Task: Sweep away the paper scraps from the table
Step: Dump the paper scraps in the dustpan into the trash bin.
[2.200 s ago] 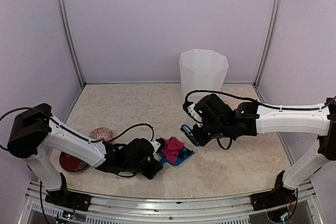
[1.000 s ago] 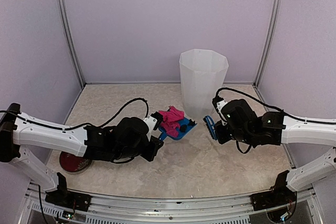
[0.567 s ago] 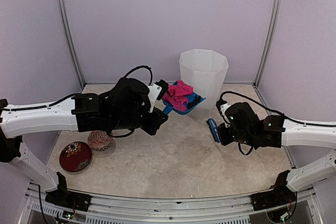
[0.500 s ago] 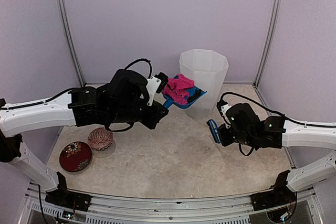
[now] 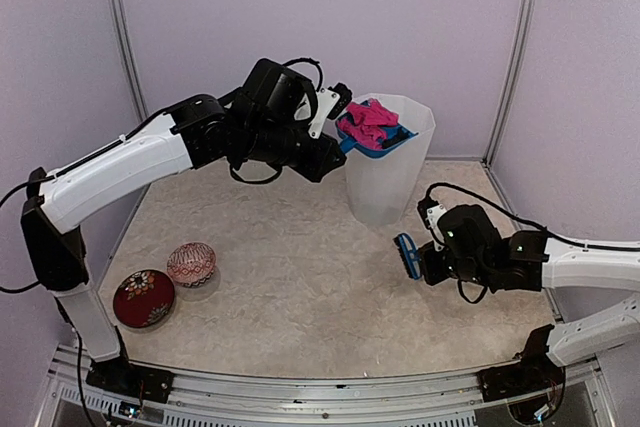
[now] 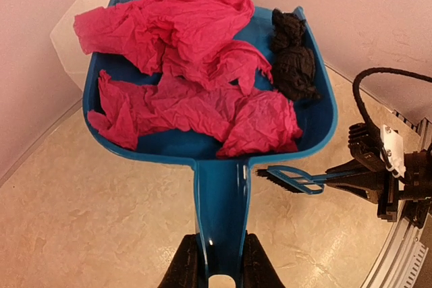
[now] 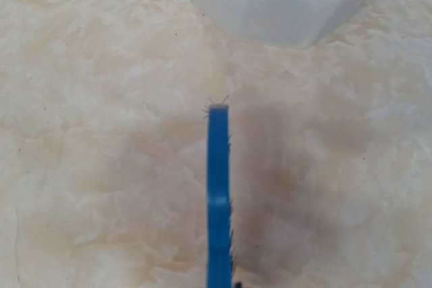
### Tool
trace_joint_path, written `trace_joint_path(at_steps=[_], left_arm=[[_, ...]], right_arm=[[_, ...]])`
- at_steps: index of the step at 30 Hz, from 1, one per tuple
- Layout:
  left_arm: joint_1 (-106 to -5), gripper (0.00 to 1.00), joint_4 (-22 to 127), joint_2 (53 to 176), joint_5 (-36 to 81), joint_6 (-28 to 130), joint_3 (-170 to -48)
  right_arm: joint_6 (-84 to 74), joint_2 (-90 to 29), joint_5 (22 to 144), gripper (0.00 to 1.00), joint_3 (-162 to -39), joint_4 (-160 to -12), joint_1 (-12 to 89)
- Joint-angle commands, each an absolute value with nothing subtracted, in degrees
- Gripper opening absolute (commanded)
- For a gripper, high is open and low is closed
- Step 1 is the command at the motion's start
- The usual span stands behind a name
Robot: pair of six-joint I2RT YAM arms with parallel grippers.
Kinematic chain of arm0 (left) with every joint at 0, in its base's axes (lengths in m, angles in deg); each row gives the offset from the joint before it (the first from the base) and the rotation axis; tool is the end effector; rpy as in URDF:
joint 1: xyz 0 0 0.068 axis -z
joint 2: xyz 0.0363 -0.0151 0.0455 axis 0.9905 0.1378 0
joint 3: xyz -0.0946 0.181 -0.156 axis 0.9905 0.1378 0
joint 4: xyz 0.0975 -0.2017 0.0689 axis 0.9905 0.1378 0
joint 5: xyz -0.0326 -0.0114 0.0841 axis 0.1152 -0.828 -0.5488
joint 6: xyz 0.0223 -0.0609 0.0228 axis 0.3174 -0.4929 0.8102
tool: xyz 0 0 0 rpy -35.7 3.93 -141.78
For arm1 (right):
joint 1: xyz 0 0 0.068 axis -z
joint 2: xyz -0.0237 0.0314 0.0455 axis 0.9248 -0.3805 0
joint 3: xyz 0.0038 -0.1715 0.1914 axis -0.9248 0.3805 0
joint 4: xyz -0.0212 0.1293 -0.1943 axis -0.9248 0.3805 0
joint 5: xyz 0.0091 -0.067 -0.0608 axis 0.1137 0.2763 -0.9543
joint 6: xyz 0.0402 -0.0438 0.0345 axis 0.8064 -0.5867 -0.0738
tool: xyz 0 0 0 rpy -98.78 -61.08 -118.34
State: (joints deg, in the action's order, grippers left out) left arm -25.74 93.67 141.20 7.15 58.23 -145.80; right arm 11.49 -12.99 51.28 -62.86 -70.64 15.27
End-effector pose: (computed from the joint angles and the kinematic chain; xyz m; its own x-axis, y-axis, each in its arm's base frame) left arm 0.2209 -0.3193 0.3722 -0.3559 0.3943 -0.8473 0.7424 0.6700 0.0000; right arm 0.1543 0.1625 0.2119 -0.5869 -0.1725 -0.7911 -0.3289 0.9436 0.0382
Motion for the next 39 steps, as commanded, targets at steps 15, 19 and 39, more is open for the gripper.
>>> trace_joint_path(at_steps=[15,19,39], left_arm=[[-33.9,0.0,95.0,159.7,39.4,58.3,-171.3],[-36.3,0.0,90.9,160.8,46.6,54.0,-171.2],[-42.1,0.0,40.1,164.0,67.5,3.9,-153.4]], right_arm=[[14.2,-9.2,54.3,0.0,-58.5,-75.0,15.8],[14.2,-8.9,54.8,0.0,-58.1,-75.3,15.8],[16.4,-7.6,55.1,0.0,-57.3,-75.3,15.8]])
